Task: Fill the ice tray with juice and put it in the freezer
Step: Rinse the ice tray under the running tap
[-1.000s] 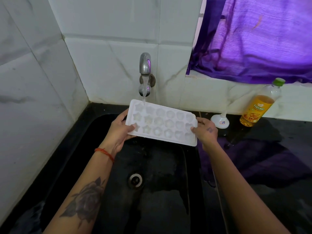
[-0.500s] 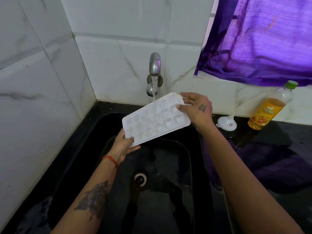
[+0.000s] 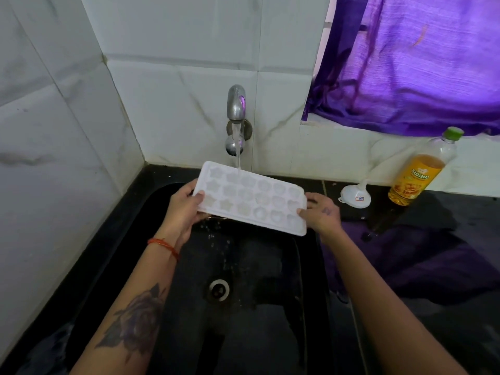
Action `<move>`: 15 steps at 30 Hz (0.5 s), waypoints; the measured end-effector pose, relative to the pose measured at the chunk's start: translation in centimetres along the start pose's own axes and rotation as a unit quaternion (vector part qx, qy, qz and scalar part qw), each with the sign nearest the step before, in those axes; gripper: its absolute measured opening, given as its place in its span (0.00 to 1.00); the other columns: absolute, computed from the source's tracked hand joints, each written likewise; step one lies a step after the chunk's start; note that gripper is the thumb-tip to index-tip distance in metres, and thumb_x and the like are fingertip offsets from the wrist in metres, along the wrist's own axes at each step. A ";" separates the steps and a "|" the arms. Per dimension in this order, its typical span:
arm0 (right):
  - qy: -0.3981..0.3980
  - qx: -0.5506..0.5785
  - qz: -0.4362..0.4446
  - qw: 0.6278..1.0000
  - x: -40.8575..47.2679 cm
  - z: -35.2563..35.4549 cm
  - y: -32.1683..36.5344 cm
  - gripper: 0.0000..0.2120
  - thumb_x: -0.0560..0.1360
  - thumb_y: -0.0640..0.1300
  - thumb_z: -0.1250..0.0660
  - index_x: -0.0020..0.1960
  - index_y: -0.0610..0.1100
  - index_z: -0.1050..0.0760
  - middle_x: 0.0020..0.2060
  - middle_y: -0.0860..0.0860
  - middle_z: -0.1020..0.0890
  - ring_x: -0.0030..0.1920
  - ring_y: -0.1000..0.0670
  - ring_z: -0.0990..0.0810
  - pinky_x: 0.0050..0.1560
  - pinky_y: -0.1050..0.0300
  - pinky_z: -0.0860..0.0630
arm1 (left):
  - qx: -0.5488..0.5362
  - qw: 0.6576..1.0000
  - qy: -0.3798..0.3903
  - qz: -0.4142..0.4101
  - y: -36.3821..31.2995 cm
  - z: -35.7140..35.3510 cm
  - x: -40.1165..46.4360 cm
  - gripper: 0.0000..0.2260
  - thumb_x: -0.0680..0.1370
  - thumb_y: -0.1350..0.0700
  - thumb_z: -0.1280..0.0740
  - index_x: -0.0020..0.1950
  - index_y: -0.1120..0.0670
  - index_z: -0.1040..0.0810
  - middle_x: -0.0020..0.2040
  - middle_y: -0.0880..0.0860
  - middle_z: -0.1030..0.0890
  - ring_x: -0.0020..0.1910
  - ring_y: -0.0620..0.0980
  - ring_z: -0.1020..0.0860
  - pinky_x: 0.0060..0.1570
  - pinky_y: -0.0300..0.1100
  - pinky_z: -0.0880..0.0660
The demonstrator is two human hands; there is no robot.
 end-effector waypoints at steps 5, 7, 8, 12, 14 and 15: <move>0.061 0.028 0.033 0.997 -1.2 -4.2 2.2 0.26 0.69 0.31 0.31 0.66 0.38 0.30 0.59 0.40 0.21 0.57 0.43 0.22 0.58 0.42 0.23 | -0.007 0.998 -0.057 -0.031 -1.2 5.1 0.4 0.14 0.81 0.61 0.43 0.62 0.49 0.25 0.52 0.50 0.20 0.49 0.48 0.21 0.38 0.42 0.23; 0.079 0.022 0.057 0.995 -1.5 -5.6 3.6 0.27 0.69 0.32 0.30 0.67 0.38 0.31 0.59 0.41 0.21 0.58 0.43 0.22 0.58 0.43 0.24 | -0.016 0.996 -0.074 -0.037 -1.5 6.9 0.4 0.14 0.81 0.61 0.44 0.62 0.49 0.25 0.52 0.50 0.20 0.48 0.47 0.21 0.38 0.42 0.23; 0.087 0.023 0.069 0.994 -1.7 -6.2 4.4 0.27 0.69 0.32 0.30 0.67 0.38 0.31 0.60 0.41 0.21 0.59 0.43 0.22 0.58 0.43 0.24 | -0.023 0.995 -0.085 -0.038 -1.6 7.8 0.4 0.14 0.82 0.60 0.44 0.63 0.50 0.26 0.52 0.50 0.21 0.48 0.47 0.21 0.38 0.43 0.24; 0.106 0.023 0.119 0.987 -2.1 -8.1 7.4 0.26 0.68 0.33 0.29 0.65 0.39 0.28 0.58 0.43 0.20 0.57 0.46 0.21 0.59 0.49 0.24 | -0.061 0.988 -0.138 -0.042 -1.7 10.7 0.3 0.12 0.82 0.60 0.45 0.63 0.53 0.28 0.51 0.51 0.22 0.45 0.47 0.22 0.37 0.43 0.24; 0.113 0.028 0.137 0.984 -2.4 -8.7 8.7 0.25 0.68 0.33 0.28 0.64 0.39 0.27 0.55 0.44 0.19 0.53 0.48 0.20 0.57 0.54 0.23 | -0.074 0.984 -0.158 -0.043 -1.5 11.7 0.1 0.11 0.82 0.60 0.45 0.61 0.51 0.27 0.49 0.50 0.22 0.45 0.47 0.22 0.37 0.44 0.24; 0.117 0.034 0.143 0.982 -2.4 -8.8 9.3 0.25 0.67 0.33 0.28 0.64 0.39 0.27 0.54 0.44 0.18 0.52 0.48 0.19 0.56 0.55 0.23 | -0.078 0.982 -0.164 -0.043 -1.3 12.0 0.0 0.11 0.82 0.60 0.45 0.58 0.51 0.27 0.50 0.49 0.22 0.45 0.48 0.22 0.38 0.45 0.24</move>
Point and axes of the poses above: each hand's wrist, its own x-axis towards the middle knuckle, its own z-axis out of the back of the hand, y = z × x, the point moved 4 cm from there along x, towards the middle knuckle
